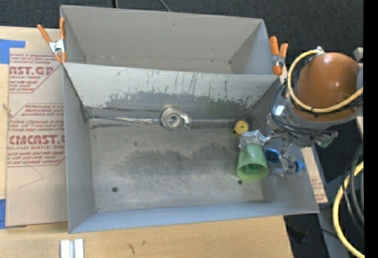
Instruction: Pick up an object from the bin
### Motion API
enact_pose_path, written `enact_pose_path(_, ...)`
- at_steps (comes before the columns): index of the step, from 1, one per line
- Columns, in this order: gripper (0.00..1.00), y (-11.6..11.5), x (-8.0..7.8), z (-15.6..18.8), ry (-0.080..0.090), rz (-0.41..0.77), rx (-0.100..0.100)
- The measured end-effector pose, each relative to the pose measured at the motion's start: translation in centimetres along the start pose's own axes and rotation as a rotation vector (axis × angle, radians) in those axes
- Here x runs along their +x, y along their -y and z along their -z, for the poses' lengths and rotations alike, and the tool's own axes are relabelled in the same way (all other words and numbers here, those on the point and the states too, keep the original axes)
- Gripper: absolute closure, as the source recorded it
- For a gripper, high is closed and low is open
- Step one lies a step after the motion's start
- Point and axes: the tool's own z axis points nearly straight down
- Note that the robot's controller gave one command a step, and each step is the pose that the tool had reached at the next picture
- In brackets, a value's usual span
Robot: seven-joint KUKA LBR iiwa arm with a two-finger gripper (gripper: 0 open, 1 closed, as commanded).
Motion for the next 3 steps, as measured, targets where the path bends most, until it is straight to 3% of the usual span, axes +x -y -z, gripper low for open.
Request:
enact_pose_path(1,0.0,-1.2,-2.6,-4.9,0.017,0.463,-0.015)
enact_pose_path(2,1.0,-0.9,-2.2,-4.9,0.014,0.46,-0.01)
enact_pose_path(3,1.0,-2.2,-1.7,9.0,0.0,0.455,0.002)
